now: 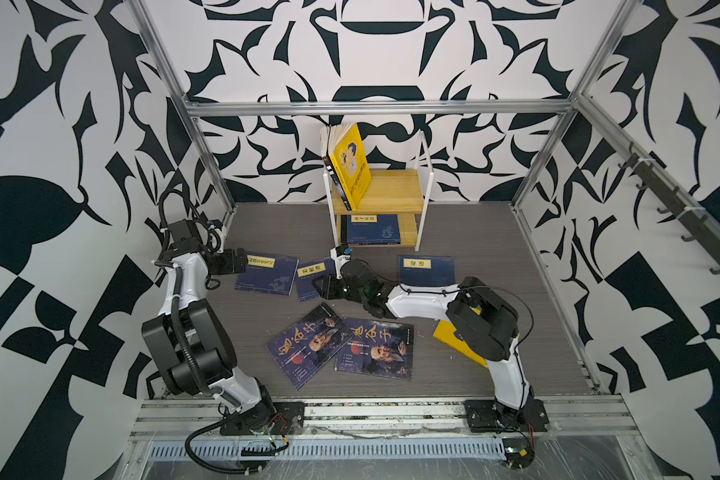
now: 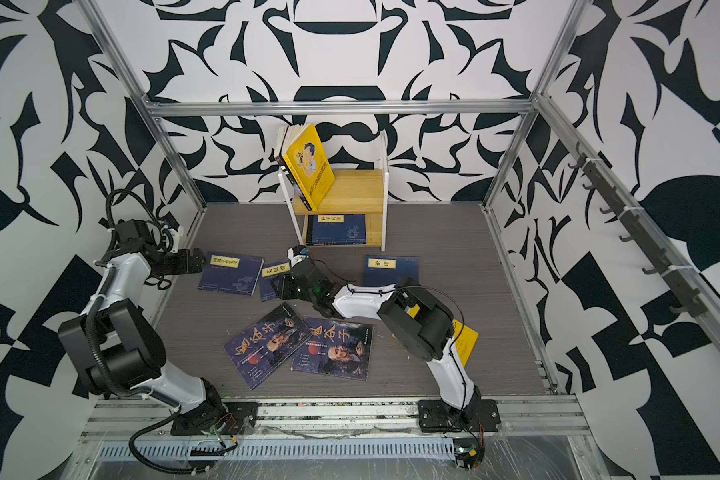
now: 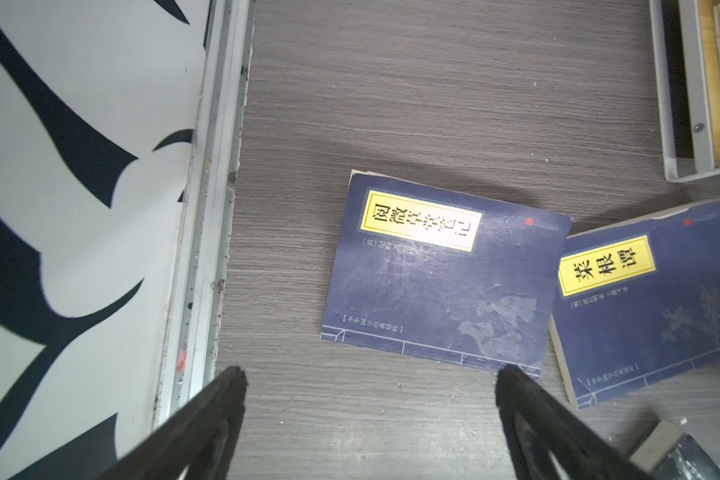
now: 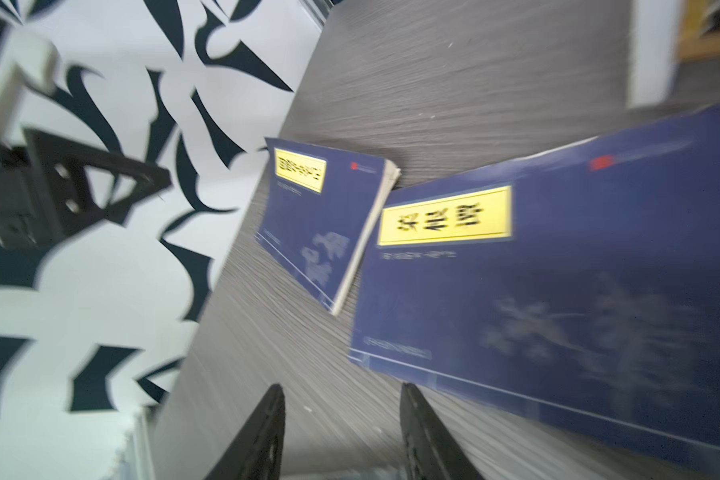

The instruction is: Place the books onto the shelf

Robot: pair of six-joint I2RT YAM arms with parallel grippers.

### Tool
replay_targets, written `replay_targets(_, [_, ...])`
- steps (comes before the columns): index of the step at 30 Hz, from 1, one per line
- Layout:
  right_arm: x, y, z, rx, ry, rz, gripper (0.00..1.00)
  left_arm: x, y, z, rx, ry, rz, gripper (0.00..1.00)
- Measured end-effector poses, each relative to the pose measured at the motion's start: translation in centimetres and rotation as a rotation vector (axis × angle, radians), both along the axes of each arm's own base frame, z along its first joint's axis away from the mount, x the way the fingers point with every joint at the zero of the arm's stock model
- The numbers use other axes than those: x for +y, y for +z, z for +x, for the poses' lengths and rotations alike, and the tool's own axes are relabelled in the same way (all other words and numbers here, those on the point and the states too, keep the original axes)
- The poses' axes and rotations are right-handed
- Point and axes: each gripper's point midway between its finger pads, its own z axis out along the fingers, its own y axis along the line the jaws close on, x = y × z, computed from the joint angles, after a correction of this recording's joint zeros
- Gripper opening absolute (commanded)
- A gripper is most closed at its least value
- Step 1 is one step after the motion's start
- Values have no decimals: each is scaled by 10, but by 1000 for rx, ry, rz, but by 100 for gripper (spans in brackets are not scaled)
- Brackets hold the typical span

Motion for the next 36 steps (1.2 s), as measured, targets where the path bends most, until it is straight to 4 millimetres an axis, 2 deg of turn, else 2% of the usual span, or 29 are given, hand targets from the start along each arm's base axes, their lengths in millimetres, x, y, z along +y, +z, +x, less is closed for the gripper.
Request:
replay_targets(3, [18, -6, 7, 75, -36, 114, 48, 10, -9, 13, 23, -4, -50, 81])
replay_targets(4, [24, -9, 10, 101, -46, 149, 48, 15, -11, 19, 29, -4, -69, 80])
replay_targets(7, [37, -22, 18, 164, -70, 216, 48, 32, -21, 39, 36, 4, -107, 81])
replay_targets(11, [46, -39, 25, 221, -94, 232, 48, 43, -41, 51, 68, 12, -142, 83])
replay_targets(16, [59, -37, 37, 240, -108, 235, 48, 45, -64, 66, 101, -5, -184, 82])
replay_targets(20, [63, -37, 46, 251, -121, 242, 48, 40, -79, 74, 126, -27, -203, 79])
replay_targets(23, [60, -48, 47, 279, -139, 221, 48, 33, -91, 80, 151, -49, -212, 77])
replay_targets(27, [54, -60, 50, 312, -161, 200, 47, 15, -108, 87, 189, -95, -219, 77])
replay_targets(32, [50, -63, 54, 318, -173, 210, 47, -4, -109, 91, 223, -152, -228, 65])
replay_targets(36, [48, -62, 57, 326, -183, 224, 47, -23, -111, 83, 269, -208, -234, 58])
